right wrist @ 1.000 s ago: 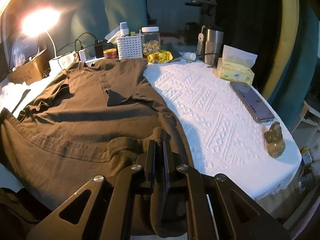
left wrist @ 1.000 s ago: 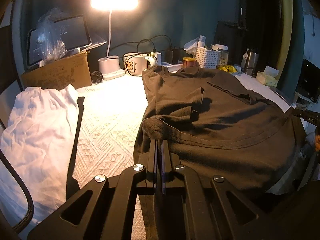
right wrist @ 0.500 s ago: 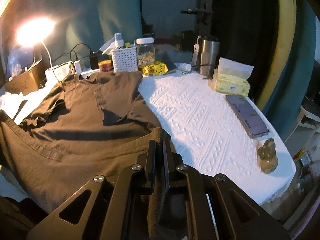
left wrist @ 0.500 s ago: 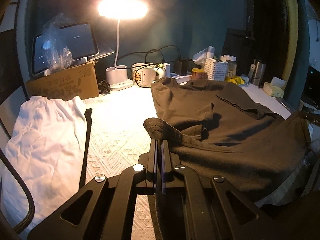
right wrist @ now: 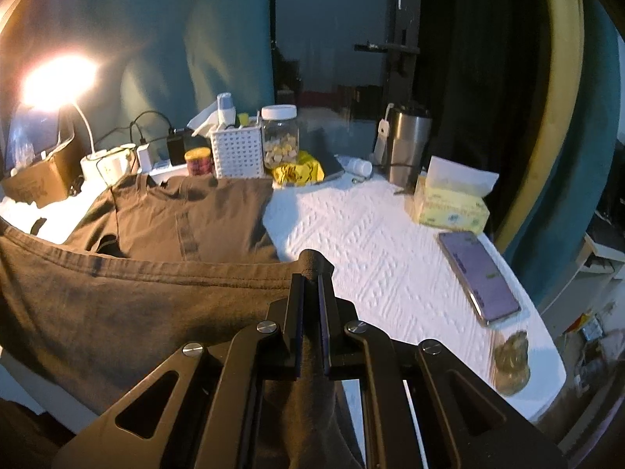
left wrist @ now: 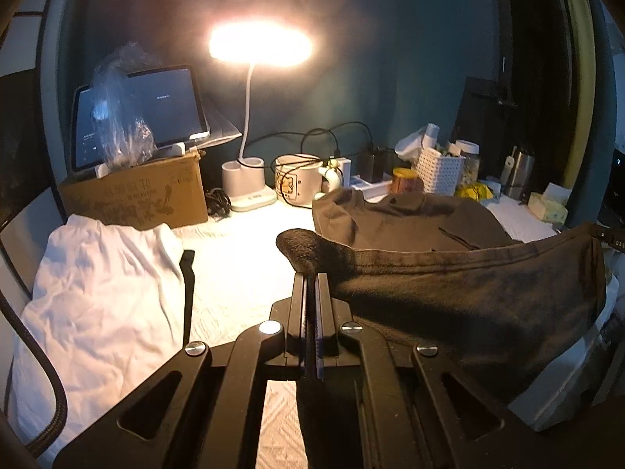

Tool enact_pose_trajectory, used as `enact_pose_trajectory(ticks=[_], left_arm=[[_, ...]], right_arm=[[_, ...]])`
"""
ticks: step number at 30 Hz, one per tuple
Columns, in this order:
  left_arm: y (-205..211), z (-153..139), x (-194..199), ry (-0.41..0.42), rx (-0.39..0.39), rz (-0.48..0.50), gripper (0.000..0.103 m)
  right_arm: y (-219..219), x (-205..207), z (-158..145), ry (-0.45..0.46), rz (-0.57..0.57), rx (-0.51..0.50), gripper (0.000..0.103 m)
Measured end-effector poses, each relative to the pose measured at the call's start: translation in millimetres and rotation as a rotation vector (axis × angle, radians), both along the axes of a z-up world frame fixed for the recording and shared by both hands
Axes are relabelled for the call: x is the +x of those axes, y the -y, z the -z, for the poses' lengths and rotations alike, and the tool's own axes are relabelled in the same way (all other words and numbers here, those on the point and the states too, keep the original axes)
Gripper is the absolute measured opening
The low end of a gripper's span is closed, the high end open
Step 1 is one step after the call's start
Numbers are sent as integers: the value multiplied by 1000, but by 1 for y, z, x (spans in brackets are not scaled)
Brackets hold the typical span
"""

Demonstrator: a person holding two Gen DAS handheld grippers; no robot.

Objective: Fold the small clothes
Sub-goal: 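Lift the brown shirt edge with both tools and fold it over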

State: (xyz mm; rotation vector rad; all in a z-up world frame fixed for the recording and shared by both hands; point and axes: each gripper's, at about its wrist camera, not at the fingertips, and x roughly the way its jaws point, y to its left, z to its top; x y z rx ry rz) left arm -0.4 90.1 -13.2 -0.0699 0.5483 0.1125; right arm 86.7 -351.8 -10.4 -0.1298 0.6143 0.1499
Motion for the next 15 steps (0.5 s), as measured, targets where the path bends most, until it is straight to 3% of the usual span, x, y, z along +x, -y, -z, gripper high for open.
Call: enact_pose_trajectory(ticks=[15], left_arm=[[-7,-23,55,69,54,0,2]], right_arm=[[-11,65,-23,59,-25,0,8]])
